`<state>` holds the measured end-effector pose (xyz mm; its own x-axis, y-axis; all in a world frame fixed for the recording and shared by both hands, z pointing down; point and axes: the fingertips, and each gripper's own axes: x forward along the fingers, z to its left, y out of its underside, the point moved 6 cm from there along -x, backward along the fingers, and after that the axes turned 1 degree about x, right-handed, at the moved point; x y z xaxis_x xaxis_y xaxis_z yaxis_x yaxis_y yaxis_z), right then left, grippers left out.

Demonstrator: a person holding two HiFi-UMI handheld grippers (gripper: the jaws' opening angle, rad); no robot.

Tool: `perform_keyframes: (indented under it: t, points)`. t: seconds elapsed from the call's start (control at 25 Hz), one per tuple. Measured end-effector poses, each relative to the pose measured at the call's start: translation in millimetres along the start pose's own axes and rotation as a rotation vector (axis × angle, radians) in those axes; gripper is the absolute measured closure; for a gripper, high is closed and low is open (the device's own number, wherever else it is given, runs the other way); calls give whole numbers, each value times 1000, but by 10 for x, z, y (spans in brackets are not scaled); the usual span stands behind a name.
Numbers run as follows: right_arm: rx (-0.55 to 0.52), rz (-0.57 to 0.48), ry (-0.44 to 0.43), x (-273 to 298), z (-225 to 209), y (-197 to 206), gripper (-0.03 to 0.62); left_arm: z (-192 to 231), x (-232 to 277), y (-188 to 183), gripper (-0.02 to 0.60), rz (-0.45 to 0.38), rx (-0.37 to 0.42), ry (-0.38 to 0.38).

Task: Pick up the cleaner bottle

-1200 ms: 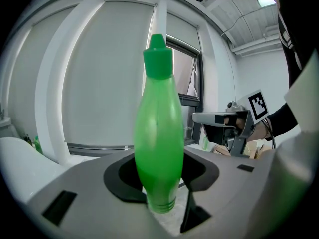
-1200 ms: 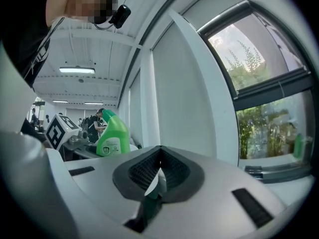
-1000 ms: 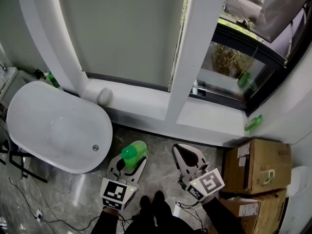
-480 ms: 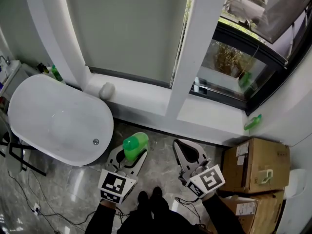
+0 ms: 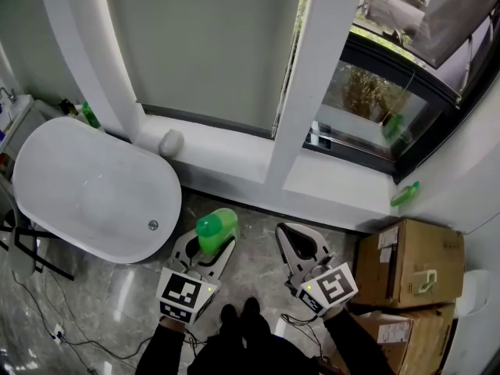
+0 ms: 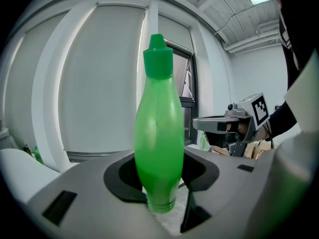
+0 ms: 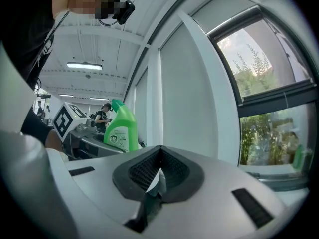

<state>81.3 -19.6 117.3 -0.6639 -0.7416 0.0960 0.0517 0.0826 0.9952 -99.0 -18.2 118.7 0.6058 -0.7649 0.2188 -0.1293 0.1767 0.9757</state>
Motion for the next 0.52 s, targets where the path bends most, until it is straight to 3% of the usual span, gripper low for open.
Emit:
perform_keyframes:
  t: [0.52]
  points:
    - [-5, 18, 8, 13, 39, 43, 592, 35, -34, 61, 393, 21, -20, 1]
